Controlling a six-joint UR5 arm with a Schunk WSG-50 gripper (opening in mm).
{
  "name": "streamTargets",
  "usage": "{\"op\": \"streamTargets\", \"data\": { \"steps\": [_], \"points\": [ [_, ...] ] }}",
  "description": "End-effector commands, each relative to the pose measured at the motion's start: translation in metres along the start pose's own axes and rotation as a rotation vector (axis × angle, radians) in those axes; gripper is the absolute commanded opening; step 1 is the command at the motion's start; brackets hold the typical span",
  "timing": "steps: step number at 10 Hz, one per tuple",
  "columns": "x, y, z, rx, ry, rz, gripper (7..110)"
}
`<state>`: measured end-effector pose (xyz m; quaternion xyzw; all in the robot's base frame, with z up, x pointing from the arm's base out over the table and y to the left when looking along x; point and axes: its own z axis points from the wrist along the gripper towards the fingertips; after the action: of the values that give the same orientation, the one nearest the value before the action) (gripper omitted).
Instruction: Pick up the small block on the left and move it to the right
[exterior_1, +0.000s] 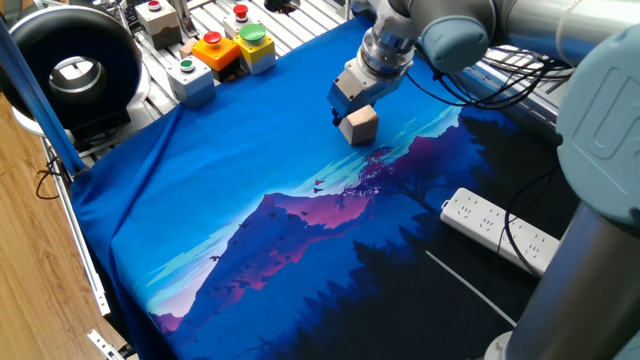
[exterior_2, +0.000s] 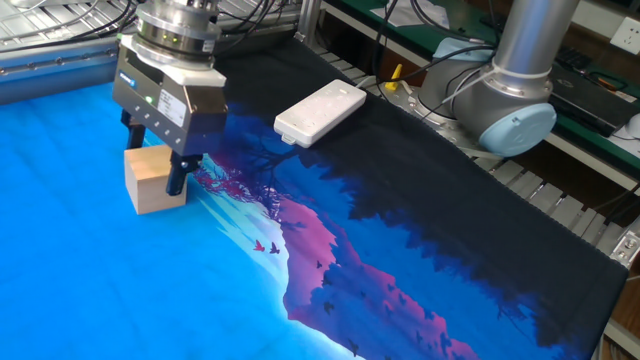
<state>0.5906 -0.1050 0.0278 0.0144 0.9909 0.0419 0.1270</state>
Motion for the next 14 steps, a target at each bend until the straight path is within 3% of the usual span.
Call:
{"op": "streamTargets", "data": {
  "steps": [1, 4, 11, 12, 14],
  "points": [
    [0.003, 0.0, -0.002, -0.01, -0.016, 0.007, 66],
    [0.003, -0.001, -0.001, -0.002, -0.01, 0.013, 66],
    [0.008, -0.015, 0.0, 0.065, 0.022, 0.049, 66],
    [0.008, -0.016, 0.001, 0.071, 0.022, 0.049, 7],
    [0.008, -0.018, 0.002, 0.087, 0.024, 0.047, 7]
  ]
}}
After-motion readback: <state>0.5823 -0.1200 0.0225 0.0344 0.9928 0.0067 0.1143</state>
